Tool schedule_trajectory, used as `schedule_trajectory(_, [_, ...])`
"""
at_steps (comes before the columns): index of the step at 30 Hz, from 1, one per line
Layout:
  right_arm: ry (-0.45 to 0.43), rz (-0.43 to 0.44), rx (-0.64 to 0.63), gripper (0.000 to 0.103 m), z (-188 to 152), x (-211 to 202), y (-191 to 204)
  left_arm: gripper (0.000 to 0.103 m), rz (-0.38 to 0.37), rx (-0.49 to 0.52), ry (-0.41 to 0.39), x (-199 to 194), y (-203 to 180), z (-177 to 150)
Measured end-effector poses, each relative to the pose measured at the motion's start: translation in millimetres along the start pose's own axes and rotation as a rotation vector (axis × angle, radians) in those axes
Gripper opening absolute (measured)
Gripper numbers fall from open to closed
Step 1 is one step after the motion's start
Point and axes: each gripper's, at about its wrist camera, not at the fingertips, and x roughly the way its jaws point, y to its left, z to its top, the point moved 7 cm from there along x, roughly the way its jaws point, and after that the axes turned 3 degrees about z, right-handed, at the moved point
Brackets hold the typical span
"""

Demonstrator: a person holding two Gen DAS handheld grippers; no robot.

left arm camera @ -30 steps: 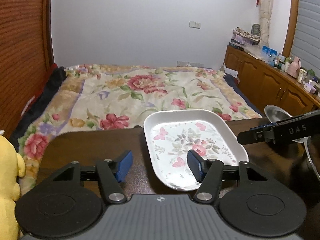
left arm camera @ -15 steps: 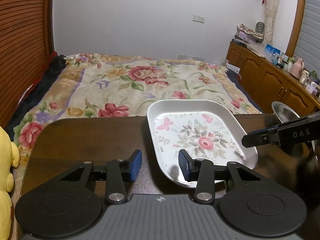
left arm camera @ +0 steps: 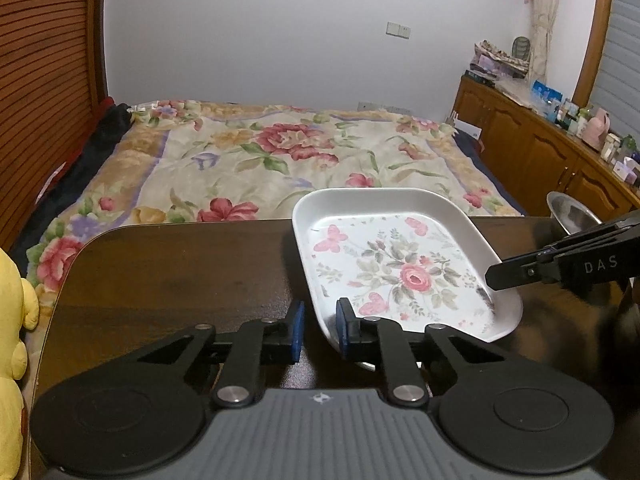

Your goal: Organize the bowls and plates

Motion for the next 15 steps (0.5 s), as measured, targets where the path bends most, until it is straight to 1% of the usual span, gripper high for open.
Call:
schedule_trajectory(5, [0.009,0.005,-0.008,0.010,0,2,0,0.017,0.000,0.003,0.000,0,-2,0])
schedule_trajectory(7, [0.010,0.006,-0.009,0.011,0,3,-1,0.014,-0.004,0.003,0.002,0,-3,0])
schedule_trajectory(11, [0.018,0.022,-0.005,0.011,-1,2,-1,0.012,0.010,-0.006,0.015,-3,-2,0])
schedule_trajectory(15, [0.000,0.045,-0.003,0.011,-1,-8,3,0.012,0.003,-0.021,0.012,-16,0,2])
